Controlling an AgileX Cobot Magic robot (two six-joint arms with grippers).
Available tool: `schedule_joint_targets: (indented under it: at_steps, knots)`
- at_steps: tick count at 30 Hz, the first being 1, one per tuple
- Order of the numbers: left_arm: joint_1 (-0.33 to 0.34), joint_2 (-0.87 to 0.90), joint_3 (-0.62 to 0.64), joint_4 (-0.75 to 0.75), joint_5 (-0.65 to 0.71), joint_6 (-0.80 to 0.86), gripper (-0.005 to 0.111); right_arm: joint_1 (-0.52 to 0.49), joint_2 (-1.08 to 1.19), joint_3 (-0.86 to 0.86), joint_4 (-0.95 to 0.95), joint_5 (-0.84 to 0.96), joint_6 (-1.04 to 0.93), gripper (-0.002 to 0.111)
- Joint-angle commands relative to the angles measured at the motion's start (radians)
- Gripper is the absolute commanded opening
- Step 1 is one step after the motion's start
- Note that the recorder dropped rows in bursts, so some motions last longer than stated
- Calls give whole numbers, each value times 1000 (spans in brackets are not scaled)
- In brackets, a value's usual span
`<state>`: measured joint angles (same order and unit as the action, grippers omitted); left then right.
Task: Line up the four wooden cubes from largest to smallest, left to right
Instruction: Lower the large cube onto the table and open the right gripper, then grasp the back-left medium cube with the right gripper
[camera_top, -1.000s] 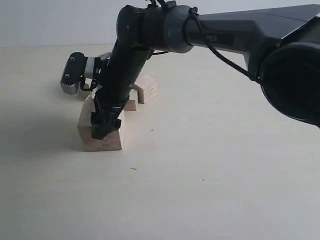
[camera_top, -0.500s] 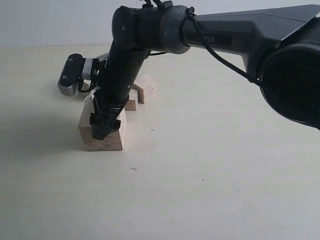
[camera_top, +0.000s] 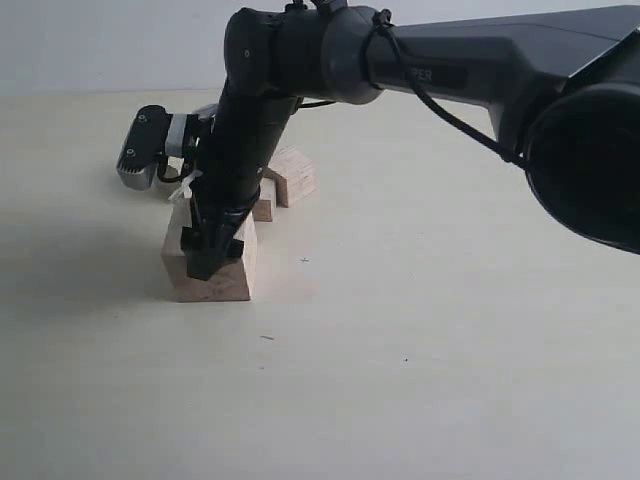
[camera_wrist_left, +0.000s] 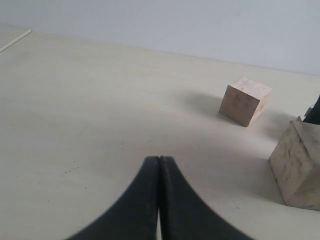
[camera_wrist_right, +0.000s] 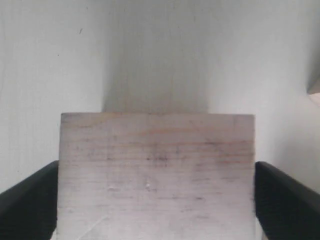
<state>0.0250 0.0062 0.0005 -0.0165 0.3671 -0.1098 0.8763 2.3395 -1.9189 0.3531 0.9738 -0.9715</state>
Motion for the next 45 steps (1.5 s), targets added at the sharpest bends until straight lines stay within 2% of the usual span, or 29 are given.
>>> schedule_joint_targets:
  at_steps: [1,12,18,28,38,45]
  knots:
    - [-6,-6,0,2,-8,0,0,-5,-40,-3,5,-3,14,105]
    - [-6,-6,0,2,-8,0,0,-5,-110,-3,24,-24,22,105]
    - [-6,-6,0,2,-8,0,0,-5,-130,-3,5,-215,212,105]
    - [-6,-6,0,2,-8,0,0,-16,-76,-16,16,-541,379,105]
    - [-6,-6,0,2,-8,0,0,-81,86,-188,157,-516,385,105]
    - [-6,-6,0,2,-8,0,0,-86,163,-270,229,-492,297,105]
